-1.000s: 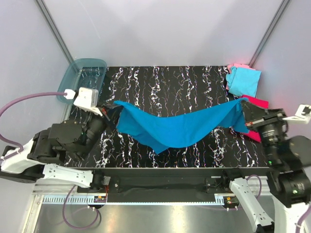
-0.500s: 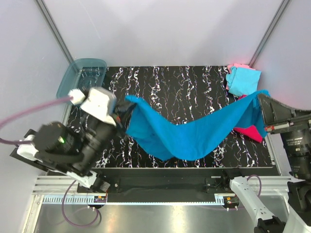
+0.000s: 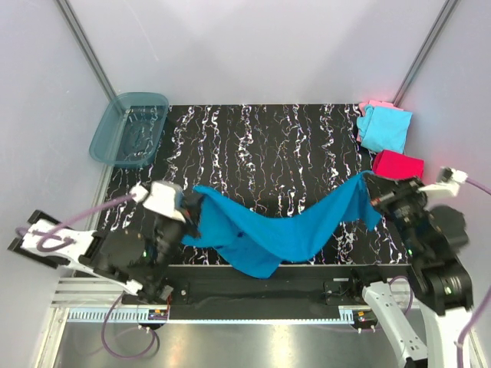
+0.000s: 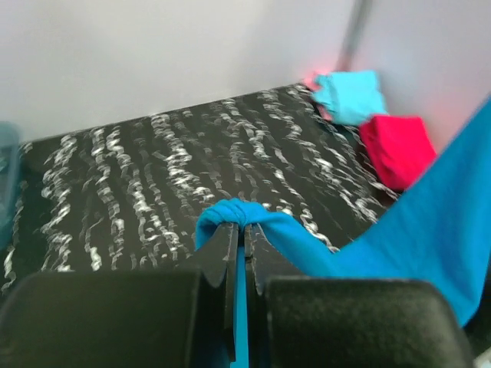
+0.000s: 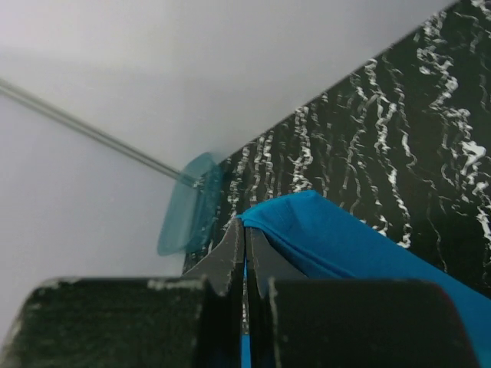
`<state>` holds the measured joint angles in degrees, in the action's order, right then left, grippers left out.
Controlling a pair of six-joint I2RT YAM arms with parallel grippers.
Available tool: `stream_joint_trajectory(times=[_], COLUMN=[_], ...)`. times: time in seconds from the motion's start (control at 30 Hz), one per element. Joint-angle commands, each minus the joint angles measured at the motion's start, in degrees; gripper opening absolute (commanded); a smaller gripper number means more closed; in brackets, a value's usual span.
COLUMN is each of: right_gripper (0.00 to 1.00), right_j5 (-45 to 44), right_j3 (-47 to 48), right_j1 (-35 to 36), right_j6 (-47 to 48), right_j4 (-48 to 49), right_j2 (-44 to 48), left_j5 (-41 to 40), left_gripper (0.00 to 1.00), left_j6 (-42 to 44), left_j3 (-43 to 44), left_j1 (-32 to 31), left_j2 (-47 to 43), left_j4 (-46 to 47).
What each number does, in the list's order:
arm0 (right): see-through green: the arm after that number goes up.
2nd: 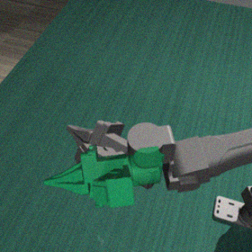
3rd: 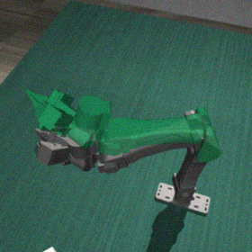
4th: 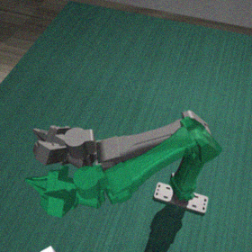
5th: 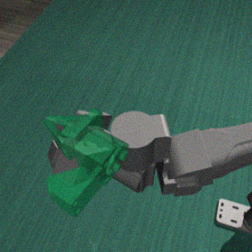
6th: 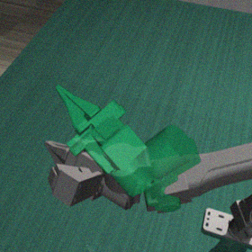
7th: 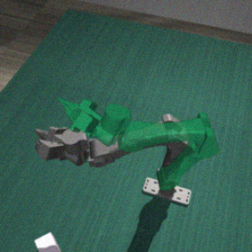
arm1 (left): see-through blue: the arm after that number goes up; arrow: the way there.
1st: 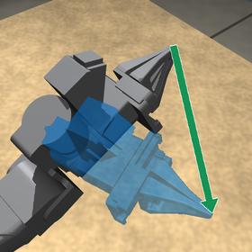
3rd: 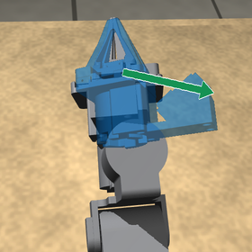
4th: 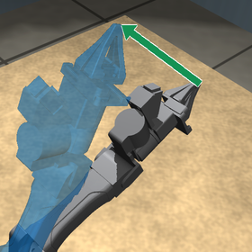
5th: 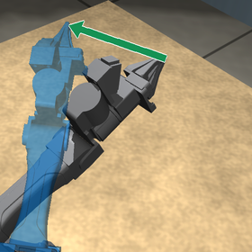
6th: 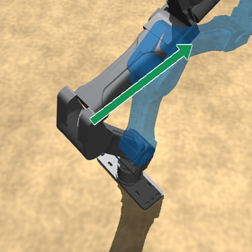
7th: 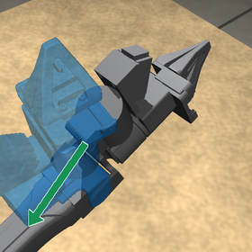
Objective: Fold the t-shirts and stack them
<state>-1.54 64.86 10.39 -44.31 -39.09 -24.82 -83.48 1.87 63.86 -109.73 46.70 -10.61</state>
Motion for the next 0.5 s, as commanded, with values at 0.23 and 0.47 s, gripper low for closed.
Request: stream_joint_trajectory(times=[0.23,0.47], right_gripper=[0.0,0.0], right_j5=[-11.46,-18.04], right_j3=[-14.4,-18.1], right_j1=[0.33,0.24], right_j6=[-4.99,-5.17], right_j4=[18.78,24.59], right_j2=[-11.03,-20.53], left_j5=[17.16,35.83], left_gripper=[0.0,0.0], left_j6=[-16.09,-23.31], left_j3=[-6.45,-14.02], left_j1=[35.79,54.78], left_j2=[-3.99,5.92], left_j4=[-4.15,3.22])
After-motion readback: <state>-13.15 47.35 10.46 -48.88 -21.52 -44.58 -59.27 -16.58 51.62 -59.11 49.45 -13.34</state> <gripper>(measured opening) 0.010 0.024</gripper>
